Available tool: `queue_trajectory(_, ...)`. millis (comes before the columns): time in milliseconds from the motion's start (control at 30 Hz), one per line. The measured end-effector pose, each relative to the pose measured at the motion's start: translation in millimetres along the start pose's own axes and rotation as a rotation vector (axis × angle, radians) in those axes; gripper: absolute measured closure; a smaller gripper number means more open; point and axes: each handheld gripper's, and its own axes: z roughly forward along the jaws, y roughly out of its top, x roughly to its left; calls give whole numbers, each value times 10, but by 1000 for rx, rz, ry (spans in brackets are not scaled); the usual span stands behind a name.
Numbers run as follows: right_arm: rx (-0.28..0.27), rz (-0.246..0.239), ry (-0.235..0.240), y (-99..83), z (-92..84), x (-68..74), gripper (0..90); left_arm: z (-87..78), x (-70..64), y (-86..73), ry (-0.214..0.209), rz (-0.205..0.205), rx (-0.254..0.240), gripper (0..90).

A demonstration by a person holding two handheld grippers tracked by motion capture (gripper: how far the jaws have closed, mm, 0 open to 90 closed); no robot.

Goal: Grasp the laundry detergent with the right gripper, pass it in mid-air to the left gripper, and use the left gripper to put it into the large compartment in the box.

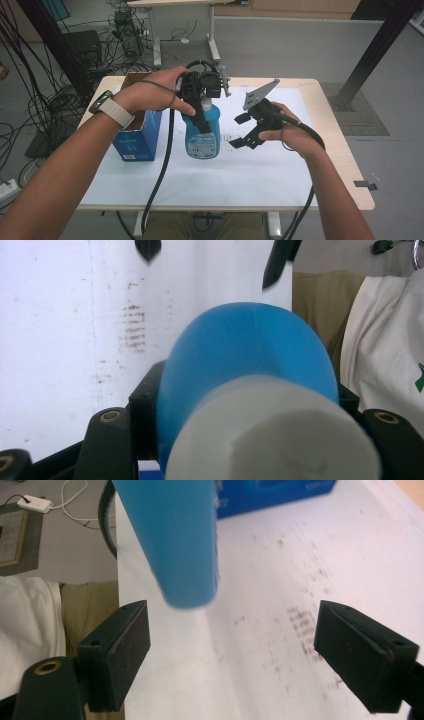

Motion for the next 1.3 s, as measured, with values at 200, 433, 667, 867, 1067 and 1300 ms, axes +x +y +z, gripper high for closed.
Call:
queue_trajectory(200,83,27,-47,-90,-189,-27,86,-50,-12,23,18,-25,9,385)
queue_trajectory(433,207,39,-88,-151,-351,-38,64,-119,-12,5,49,-70,13,385)
queue_trajectory(667,294,43,-110,-196,-517,-52,70,-144,22,-10,76,-170,53,384)
queue_trajectory(867,360,50,-130,-254,-646,-65,82,-165,45,1,121,-235,96,384)
queue_trajectory(1067,394,52,-142,-282,-730,-65,85,-228,91,11,138,-352,88,384)
queue_trajectory(1300,413,66,-159,-338,-741,-59,88,-328,106,56,199,-450,104,384)
